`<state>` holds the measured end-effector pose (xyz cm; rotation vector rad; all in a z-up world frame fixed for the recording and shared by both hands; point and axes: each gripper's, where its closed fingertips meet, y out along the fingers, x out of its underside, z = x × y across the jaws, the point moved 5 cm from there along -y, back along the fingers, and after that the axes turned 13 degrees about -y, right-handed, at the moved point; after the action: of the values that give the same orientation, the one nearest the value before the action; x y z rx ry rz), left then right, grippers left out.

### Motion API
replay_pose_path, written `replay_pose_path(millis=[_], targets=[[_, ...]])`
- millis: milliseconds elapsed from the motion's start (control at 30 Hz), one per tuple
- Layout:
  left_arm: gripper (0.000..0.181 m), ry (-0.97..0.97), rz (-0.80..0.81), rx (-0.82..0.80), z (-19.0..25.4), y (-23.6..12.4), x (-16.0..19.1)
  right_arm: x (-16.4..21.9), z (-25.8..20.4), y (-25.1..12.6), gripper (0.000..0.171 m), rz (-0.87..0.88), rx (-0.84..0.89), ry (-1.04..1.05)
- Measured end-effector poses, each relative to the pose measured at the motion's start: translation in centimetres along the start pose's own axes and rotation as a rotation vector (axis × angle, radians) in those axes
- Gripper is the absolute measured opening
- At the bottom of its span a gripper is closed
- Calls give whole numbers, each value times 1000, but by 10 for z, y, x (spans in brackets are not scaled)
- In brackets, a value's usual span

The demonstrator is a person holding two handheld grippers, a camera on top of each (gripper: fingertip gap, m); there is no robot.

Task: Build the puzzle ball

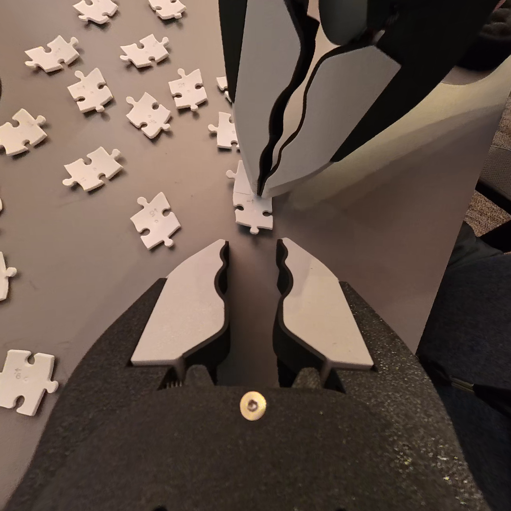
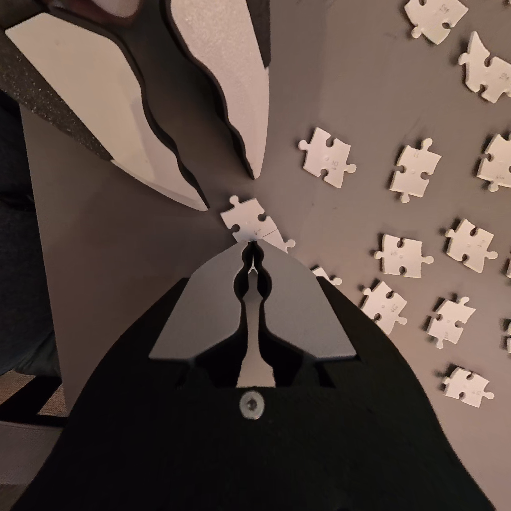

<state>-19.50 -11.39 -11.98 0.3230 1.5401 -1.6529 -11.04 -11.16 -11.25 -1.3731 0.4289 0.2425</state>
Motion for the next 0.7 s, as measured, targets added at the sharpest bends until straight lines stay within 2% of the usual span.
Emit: replay_pose_path(millis=[100,200,333,533,700], targets=[[32,-6,2,-5,-1,-2,1,3,10,-14,2,94,76,52],[32,-8,-1,-13,-3,-5,4,8,13,-39,1,275,36,160],[32,-10,9,-7,-2,-4,3,33,19,-40,1,217,62,199],[34,-9,12,-2,5,5,-4,35,6,-13,2,87,25,115],[38,2,6,-16,7,9,-6,32,1,-12,1,125,3,117]])
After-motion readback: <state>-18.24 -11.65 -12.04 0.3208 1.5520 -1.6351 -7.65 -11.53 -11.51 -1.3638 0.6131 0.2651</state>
